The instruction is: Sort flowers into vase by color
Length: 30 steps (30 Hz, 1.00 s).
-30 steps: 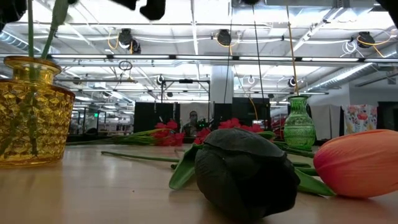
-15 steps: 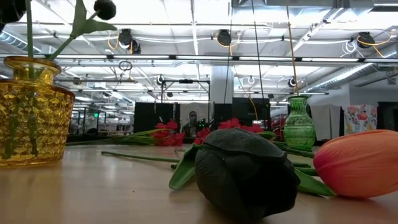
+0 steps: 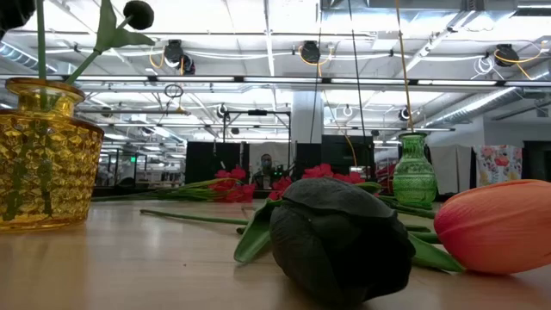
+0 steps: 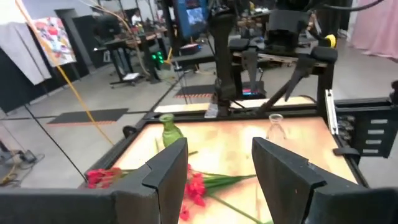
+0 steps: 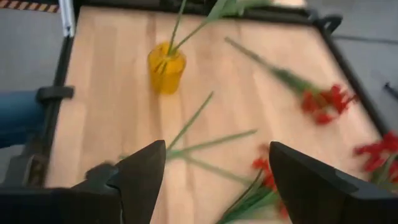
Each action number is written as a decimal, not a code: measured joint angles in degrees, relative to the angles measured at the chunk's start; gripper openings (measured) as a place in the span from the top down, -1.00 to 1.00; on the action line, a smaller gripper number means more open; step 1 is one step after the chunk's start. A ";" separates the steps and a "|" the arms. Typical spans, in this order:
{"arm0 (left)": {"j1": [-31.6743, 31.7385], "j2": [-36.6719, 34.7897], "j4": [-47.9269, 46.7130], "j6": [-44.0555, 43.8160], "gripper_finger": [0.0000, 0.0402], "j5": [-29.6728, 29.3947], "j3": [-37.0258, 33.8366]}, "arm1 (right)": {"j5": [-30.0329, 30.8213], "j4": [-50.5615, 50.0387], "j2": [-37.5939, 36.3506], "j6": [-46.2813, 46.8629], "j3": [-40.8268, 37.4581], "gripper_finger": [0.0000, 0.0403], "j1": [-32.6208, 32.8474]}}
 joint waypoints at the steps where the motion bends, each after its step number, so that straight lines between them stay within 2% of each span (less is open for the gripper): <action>1: 0.59 0.27 0.09 0.07 0.07 0.81 0.00 | -0.01 0.32 0.01 1.34 -0.95 -0.38 0.85; 6: 4.25 1.94 1.28 0.61 0.07 2.54 0.00 | -0.88 10.15 1.62 1.30 -7.40 -0.38 2.90; 11: 8.06 3.27 6.52 6.13 0.07 10.51 0.00 | -10.06 17.08 4.51 -0.34 -8.98 -0.38 1.43; 16: 10.74 4.62 10.30 10.92 0.07 14.31 0.00 | -18.04 19.28 8.28 -9.63 -9.07 -0.27 -1.67; 21: 12.93 5.57 10.61 13.59 0.07 15.83 0.00 | -14.67 22.88 11.65 -24.62 -9.07 -0.13 -4.58; 24: 13.52 6.10 10.53 14.96 0.07 16.12 0.00 | -15.03 23.21 13.73 -32.26 -9.07 -0.07 -5.87; 27: 13.48 6.80 10.67 16.42 0.07 17.27 0.00 | -15.82 23.44 15.93 -32.14 -9.07 -0.02 -6.67; 30: 13.49 7.84 11.01 16.69 0.07 18.93 0.00 | -19.92 23.95 17.63 -29.86 -9.07 0.02 -7.42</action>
